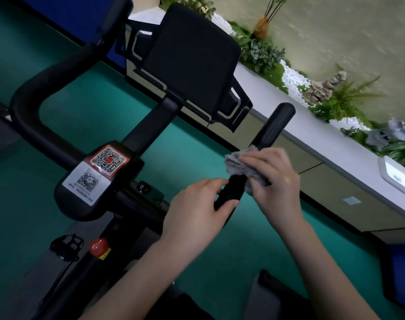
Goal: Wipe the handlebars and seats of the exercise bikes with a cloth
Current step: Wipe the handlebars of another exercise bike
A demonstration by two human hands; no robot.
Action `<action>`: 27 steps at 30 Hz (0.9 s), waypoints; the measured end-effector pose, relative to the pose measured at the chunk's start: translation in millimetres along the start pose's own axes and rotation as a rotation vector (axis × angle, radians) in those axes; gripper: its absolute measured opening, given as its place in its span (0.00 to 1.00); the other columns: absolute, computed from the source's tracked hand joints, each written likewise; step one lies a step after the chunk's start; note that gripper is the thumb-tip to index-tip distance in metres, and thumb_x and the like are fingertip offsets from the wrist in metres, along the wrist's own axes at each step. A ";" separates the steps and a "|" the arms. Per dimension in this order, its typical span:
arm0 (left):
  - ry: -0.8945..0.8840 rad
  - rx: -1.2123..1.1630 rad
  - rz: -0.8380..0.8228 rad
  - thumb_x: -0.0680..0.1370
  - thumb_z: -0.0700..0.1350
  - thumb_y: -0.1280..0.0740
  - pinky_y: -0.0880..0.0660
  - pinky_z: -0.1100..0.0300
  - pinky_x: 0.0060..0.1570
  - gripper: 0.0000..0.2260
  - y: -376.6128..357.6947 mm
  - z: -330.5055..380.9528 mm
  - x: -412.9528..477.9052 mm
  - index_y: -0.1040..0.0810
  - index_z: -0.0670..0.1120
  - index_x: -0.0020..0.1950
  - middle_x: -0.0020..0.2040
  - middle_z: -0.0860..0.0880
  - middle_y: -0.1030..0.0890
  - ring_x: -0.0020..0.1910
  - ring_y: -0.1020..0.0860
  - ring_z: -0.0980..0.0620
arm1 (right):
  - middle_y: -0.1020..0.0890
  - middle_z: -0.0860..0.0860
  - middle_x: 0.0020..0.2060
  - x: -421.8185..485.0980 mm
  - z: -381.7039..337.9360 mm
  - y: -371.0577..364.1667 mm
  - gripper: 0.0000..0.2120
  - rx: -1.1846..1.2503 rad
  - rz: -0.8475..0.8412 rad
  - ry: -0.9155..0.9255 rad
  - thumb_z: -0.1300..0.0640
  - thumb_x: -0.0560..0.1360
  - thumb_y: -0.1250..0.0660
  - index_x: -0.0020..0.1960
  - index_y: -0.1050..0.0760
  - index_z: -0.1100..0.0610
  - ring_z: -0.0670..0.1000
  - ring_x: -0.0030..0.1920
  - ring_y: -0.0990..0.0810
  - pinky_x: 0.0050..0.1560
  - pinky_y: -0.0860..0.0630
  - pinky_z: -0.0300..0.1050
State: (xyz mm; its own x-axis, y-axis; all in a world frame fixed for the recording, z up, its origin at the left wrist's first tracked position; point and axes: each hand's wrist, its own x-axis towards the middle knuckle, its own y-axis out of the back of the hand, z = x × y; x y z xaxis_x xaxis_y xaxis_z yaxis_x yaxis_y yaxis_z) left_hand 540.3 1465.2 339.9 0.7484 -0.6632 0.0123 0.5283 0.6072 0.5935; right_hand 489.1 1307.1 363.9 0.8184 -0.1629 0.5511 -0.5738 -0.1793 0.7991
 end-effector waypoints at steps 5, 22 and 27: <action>0.003 -0.006 0.000 0.73 0.59 0.33 0.24 0.53 0.44 0.18 1.8 -1.7 0.8 0.25 0.56 0.61 0.51 0.58 0.20 0.46 0.21 0.53 | 0.18 0.59 0.46 39.0 19.4 3.1 0.14 -0.168 -0.003 0.007 0.75 0.66 0.30 0.51 0.19 0.67 0.63 0.47 0.25 0.50 0.30 0.44; -0.081 -0.041 -0.095 0.76 0.56 0.35 0.24 0.51 0.47 0.18 6.0 -4.8 1.5 0.28 0.52 0.64 0.51 0.54 0.22 0.46 0.22 0.50 | 0.19 0.60 0.48 38.2 21.2 -3.8 0.16 -0.233 0.259 -0.127 0.77 0.65 0.34 0.51 0.20 0.68 0.60 0.50 0.27 0.55 0.33 0.37; -0.087 -0.049 -0.087 0.75 0.55 0.34 0.24 0.50 0.46 0.18 6.6 -3.9 1.4 0.27 0.51 0.64 0.51 0.53 0.22 0.45 0.22 0.49 | 0.20 0.57 0.49 55.3 21.7 -0.3 0.16 -0.114 0.499 -0.351 0.73 0.68 0.38 0.52 0.20 0.64 0.60 0.52 0.23 0.56 0.30 0.37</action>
State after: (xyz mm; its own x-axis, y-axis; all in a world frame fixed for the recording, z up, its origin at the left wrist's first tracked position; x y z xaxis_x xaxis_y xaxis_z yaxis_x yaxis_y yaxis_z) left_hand 546.4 1469.9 340.7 0.6624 -0.7484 0.0340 0.6100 0.5652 0.5554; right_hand 533.8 1277.1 389.0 0.3818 -0.5131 0.7687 -0.8619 0.1026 0.4965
